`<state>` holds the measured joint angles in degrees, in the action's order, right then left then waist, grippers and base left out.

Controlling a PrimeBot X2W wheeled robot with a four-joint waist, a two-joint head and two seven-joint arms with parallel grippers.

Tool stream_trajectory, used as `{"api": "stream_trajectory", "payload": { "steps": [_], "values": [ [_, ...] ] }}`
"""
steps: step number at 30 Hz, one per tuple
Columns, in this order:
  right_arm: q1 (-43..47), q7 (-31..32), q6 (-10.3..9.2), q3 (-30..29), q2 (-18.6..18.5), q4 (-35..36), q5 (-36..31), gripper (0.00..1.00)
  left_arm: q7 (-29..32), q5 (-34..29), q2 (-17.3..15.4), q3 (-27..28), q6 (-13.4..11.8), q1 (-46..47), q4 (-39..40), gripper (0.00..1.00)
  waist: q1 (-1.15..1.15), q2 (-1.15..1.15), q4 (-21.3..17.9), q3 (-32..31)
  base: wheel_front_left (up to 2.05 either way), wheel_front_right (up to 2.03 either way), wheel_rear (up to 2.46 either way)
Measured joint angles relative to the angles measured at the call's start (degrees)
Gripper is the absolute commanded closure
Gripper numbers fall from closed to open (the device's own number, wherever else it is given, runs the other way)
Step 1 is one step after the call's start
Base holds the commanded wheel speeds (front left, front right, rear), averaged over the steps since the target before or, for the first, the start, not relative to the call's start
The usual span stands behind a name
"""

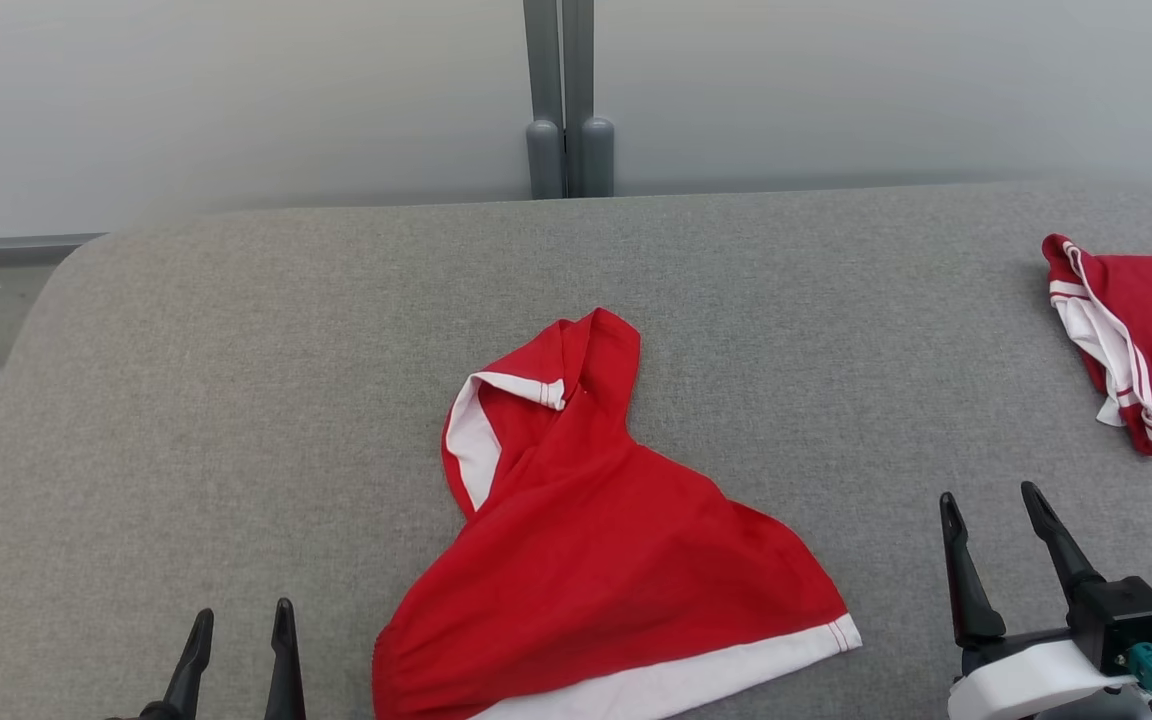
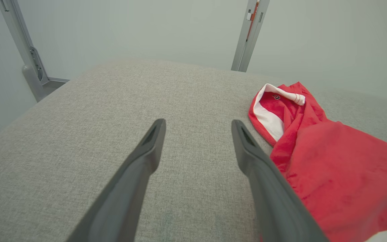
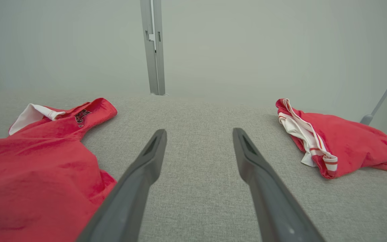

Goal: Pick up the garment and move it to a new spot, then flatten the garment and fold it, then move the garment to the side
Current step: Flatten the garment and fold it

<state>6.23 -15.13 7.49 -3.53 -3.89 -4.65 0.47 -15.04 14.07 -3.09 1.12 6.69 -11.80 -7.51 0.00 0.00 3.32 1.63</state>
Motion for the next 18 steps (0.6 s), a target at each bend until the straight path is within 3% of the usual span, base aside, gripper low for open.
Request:
{"api": "stream_trajectory", "payload": {
  "steps": [13,15,18],
  "values": [
    [-0.77,0.0,0.0,-0.13,0.85,-0.91,1.69,0.0,0.0,0.8,0.16,0.29,0.7,1.02,1.38,0.0,0.0,0.0,-0.07,0.92,0.0,0.0,0.0],
    [-0.96,0.0,0.0,1.44,0.85,-1.32,3.45,0.0,0.01,4.86,0.24,0.25,0.7,0.92,0.33,0.0,0.0,0.0,-0.21,0.76,0.0,0.0,0.0],
    [-1.83,0.0,0.0,7.22,-1.04,-3.18,6.94,0.0,-0.09,5.15,-0.36,-1.7,0.7,0.8,-0.49,0.0,0.0,0.0,-0.33,0.66,0.0,0.0,0.0]
  ]
}}
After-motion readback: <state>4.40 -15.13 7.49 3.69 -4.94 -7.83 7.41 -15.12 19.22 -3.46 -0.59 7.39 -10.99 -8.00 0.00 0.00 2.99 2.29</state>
